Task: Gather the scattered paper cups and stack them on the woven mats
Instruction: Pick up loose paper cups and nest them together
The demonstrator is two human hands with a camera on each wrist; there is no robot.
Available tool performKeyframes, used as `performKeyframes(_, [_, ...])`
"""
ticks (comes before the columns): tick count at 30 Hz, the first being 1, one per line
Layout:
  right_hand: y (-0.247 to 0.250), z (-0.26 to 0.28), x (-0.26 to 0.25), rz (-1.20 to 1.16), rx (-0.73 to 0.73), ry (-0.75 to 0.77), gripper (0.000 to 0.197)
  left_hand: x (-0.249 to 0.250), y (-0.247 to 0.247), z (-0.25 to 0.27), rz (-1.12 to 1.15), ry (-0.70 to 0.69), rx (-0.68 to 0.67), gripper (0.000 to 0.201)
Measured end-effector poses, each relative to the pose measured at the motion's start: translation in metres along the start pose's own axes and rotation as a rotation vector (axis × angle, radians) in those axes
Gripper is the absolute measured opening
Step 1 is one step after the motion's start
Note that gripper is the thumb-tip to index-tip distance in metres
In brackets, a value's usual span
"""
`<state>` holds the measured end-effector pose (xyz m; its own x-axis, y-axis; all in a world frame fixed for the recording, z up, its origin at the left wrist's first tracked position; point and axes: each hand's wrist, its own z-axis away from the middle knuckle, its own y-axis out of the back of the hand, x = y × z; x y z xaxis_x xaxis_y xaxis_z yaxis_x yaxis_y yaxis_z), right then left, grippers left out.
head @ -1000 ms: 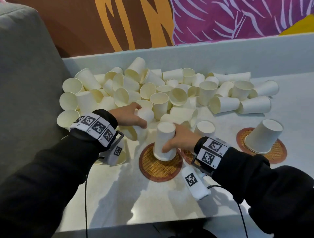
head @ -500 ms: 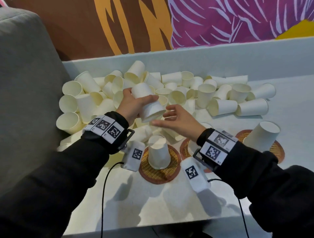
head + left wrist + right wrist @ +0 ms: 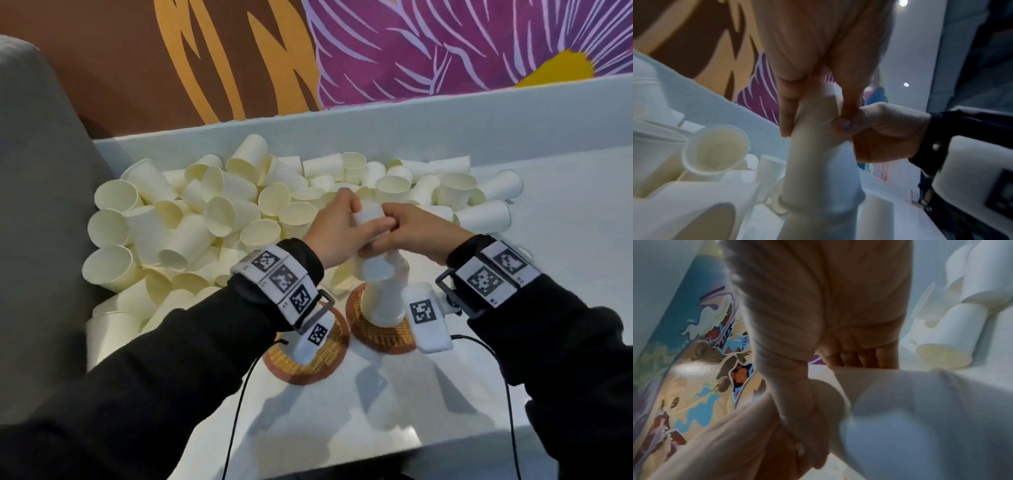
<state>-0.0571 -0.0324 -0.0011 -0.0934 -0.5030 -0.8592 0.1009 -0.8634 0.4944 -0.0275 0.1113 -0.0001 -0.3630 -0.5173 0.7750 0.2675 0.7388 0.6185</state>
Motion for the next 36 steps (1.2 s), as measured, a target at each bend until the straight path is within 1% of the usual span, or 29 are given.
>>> performKeyframes(2, [0.003, 0.002, 0.013, -0.01, -0.013, -0.035, 0.041, 0.002, -0.009, -0.003, -0.154, -0.101, -0.135, 0.032])
performKeyframes(3, [0.003, 0.003, 0.02, -0.006, -0.034, -0.056, 0.041, 0.001, -0.012, -0.004, -0.198, -0.13, -0.207, 0.028])
performKeyframes(6, [-0.003, 0.005, 0.042, 0.049, -0.096, -0.118, 0.055, -0.004, -0.014, -0.01, -0.284, -0.155, -0.432, 0.019])
performKeyframes(8, [-0.009, 0.005, 0.056, 0.114, -0.119, -0.155, 0.063, -0.004, -0.012, -0.014, -0.373, -0.122, -0.599, 0.016])
performKeyframes(9, [-0.012, 0.005, 0.062, 0.13, -0.132, -0.163, 0.065, -0.004, -0.009, -0.017, -0.393, -0.099, -0.643, 0.016])
performKeyframes(10, [-0.013, 0.005, 0.066, 0.136, -0.142, -0.169, 0.067, -0.004, -0.006, -0.021, -0.392, -0.079, -0.643, 0.017])
performKeyframes(12, [-0.01, 0.003, 0.068, 0.161, -0.155, -0.195, 0.072, -0.004, 0.001, -0.029, -0.381, -0.021, -0.561, 0.016])
performKeyframes(13, [-0.007, 0.002, 0.068, 0.188, -0.162, -0.219, 0.074, -0.005, 0.004, -0.033, -0.414, 0.012, -0.513, 0.018])
performKeyframes(14, [-0.003, 0.001, 0.066, 0.221, -0.175, -0.248, 0.077, -0.007, 0.006, -0.036, -0.484, 0.045, -0.488, 0.025])
performKeyframes(15, [0.001, 0.0, 0.064, 0.248, -0.196, -0.276, 0.08, -0.007, 0.005, -0.038, -0.585, 0.082, -0.496, 0.036])
performKeyframes(17, [0.008, 0.0, 0.06, 0.275, -0.247, -0.304, 0.083, -0.009, 0.0, -0.04, -0.801, 0.157, -0.575, 0.057])
performKeyframes(18, [0.011, 0.0, 0.057, 0.277, -0.267, -0.31, 0.084, -0.011, -0.004, -0.041, -0.874, 0.193, -0.612, 0.064])
performKeyframes(20, [0.017, -0.001, 0.052, 0.277, -0.289, -0.311, 0.082, -0.018, -0.011, -0.041, -0.949, 0.269, -0.655, 0.07])
performKeyframes(24, [0.027, -0.003, 0.048, 0.288, -0.338, -0.28, 0.07, -0.029, -0.02, -0.039, -0.961, 0.29, -0.629, 0.063])
performKeyframes(27, [0.033, -0.003, 0.046, 0.297, -0.366, -0.253, 0.067, -0.019, -0.021, -0.036, -0.917, 0.332, -0.626, 0.071])
performKeyframes(30, [0.037, -0.002, 0.042, 0.285, -0.363, -0.214, 0.063, -0.008, -0.007, -0.035, -0.792, 0.343, -0.542, 0.076])
performKeyframes(32, [0.039, 0.0, 0.038, 0.282, -0.35, -0.172, 0.063, -0.003, 0.01, -0.031, -0.752, 0.369, -0.446, 0.074])
performKeyframes(34, [0.039, 0.0, 0.034, 0.28, -0.347, -0.128, 0.063, -0.004, 0.028, -0.024, -0.761, 0.417, -0.369, 0.072])
performKeyframes(36, [0.036, -0.001, 0.03, 0.285, -0.348, -0.086, 0.064, -0.012, 0.042, -0.013, -0.799, 0.494, -0.356, 0.072])
